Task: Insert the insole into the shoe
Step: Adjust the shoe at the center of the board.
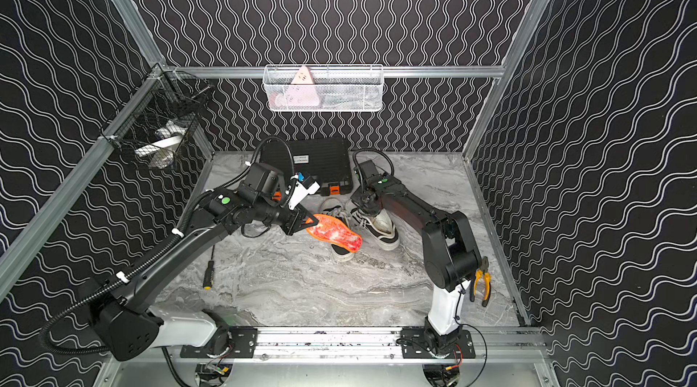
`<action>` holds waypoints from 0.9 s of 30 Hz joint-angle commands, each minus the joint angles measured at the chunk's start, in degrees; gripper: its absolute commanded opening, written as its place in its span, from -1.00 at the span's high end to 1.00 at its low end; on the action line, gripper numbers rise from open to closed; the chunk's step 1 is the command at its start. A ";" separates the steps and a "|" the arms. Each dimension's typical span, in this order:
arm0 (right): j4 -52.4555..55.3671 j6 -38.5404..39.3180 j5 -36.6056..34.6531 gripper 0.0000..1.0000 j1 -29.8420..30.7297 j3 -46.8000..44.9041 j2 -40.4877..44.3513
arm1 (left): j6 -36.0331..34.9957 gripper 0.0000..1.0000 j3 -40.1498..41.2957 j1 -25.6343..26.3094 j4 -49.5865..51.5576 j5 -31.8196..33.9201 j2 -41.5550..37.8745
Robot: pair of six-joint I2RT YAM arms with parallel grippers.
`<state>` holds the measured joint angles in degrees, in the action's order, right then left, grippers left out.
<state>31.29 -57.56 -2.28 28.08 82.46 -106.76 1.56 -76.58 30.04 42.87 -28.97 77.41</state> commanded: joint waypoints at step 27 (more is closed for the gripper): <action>-1.46 38.30 52.74 -0.21 -14.47 -10.21 25.72 | -1.69 1.00 -5.30 -0.06 -6.09 -22.11 9.91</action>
<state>33.65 -25.91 38.28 13.08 73.76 -82.39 4.54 -80.34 29.98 35.88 -42.61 86.19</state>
